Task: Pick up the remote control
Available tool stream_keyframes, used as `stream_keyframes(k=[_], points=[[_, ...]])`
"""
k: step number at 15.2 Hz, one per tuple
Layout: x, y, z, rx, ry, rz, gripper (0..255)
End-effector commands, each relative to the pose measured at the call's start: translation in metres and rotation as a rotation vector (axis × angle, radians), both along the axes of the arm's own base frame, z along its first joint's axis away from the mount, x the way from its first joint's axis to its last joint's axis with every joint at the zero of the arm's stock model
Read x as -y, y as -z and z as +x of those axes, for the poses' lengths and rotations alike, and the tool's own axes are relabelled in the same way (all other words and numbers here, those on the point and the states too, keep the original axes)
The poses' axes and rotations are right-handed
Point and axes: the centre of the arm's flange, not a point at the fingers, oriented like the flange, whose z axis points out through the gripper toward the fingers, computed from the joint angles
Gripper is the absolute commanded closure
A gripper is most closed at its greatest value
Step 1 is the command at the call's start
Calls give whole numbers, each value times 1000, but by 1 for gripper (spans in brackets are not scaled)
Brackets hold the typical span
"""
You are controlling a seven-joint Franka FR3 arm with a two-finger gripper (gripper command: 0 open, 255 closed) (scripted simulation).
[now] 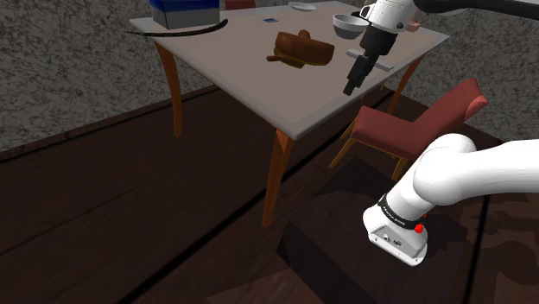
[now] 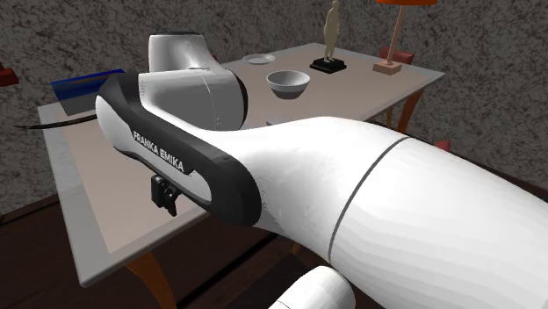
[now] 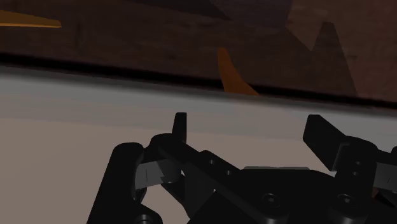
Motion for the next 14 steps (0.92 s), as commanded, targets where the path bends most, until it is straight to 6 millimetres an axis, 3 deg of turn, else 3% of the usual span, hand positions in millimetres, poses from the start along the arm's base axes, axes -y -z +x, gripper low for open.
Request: stream_keyframes(k=[1, 14], points=[[0, 0, 0, 0, 0, 0, 0], [156, 7, 50, -8, -16, -54, 0]])
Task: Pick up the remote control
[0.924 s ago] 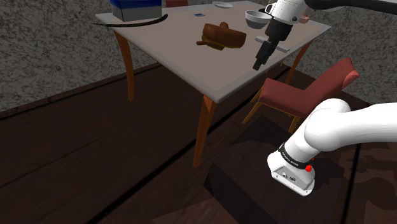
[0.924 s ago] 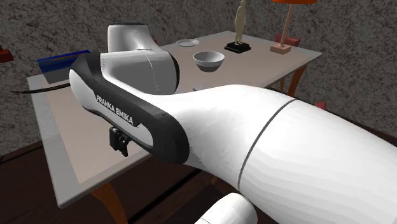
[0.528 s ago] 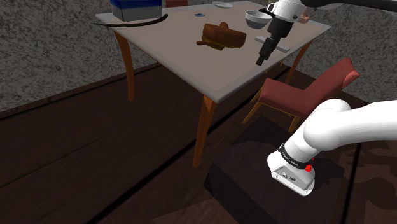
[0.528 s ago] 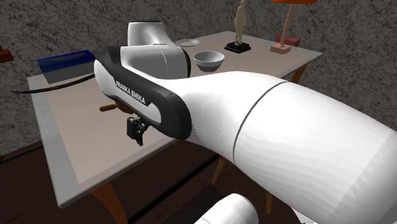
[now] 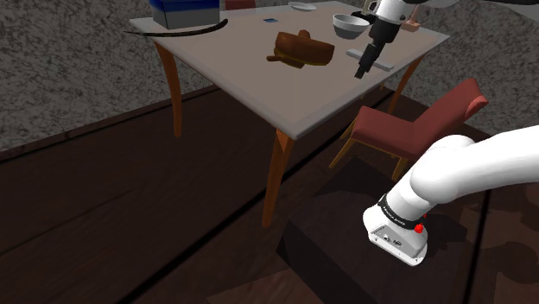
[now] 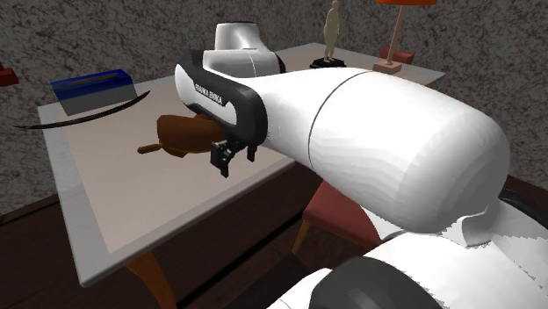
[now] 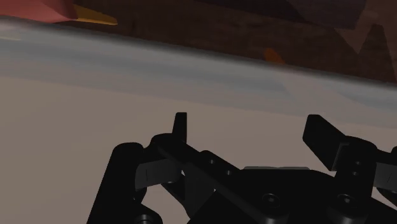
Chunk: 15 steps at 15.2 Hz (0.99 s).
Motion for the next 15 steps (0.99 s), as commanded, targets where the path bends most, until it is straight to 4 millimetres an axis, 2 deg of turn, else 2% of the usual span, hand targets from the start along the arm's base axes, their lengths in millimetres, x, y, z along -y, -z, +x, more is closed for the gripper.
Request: stream_keyframes(k=[1, 15], points=[[26, 1, 13, -2, -3, -10, 0], [193, -1, 70, -11, -21, -68, 0]])
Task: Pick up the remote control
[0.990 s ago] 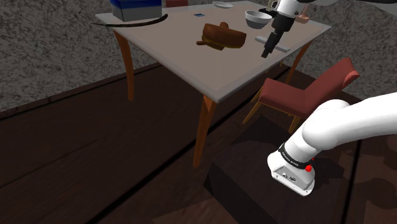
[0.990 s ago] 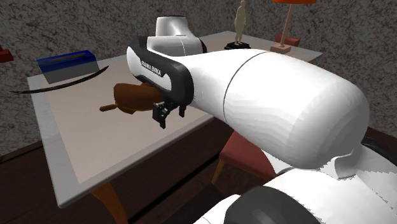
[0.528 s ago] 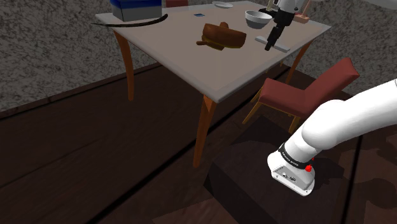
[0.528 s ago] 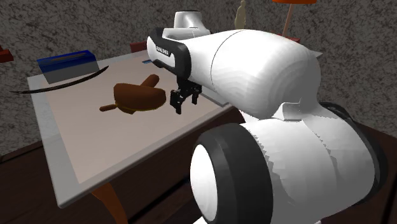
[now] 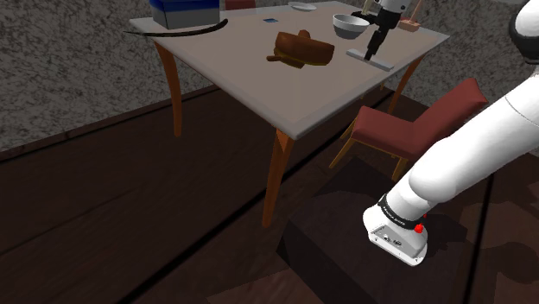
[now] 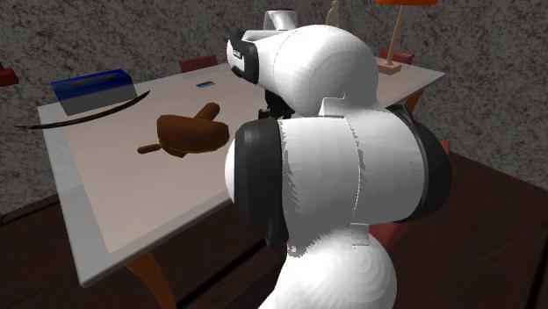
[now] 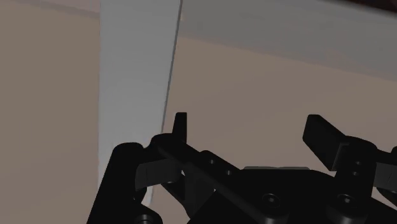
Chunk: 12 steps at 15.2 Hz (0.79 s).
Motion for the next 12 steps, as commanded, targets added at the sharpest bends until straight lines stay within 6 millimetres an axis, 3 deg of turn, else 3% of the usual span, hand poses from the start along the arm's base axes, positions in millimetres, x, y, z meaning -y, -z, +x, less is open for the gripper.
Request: stream_keyframes(k=[1, 6, 12], points=[[25, -1, 10, -2, -4, -10, 0], [84, -4, 31, -5, -10, -30, 0], [84, 27, 31, -5, -10, -30, 0]])
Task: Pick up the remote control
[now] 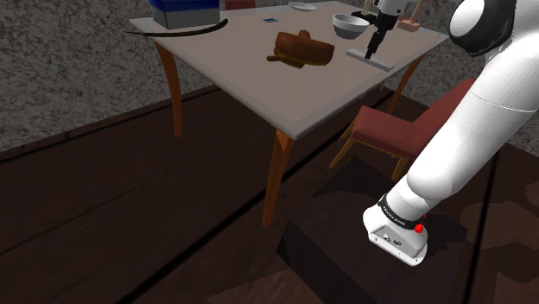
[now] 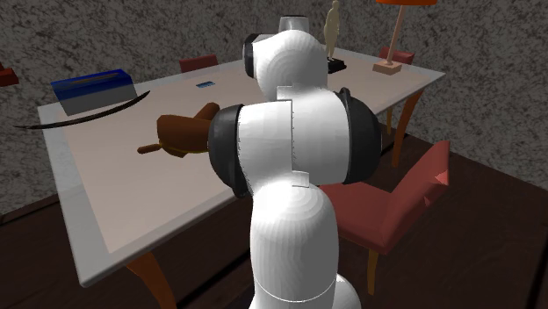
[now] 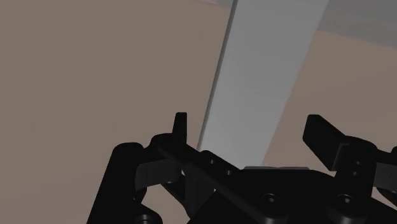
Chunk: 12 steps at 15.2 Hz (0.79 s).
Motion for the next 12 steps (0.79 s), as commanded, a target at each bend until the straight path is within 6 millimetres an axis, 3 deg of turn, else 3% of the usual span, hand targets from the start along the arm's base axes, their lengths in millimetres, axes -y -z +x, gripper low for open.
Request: stream_keyframes(k=[1, 4, 5, 12], points=[[0, 10, 0, 0, 0, 0, 0], [0, 13, 0, 0, 0, 0, 0], [1, 13, 1, 0, 0, 0, 255], [1, 13, 1, 0, 0, 0, 255]])
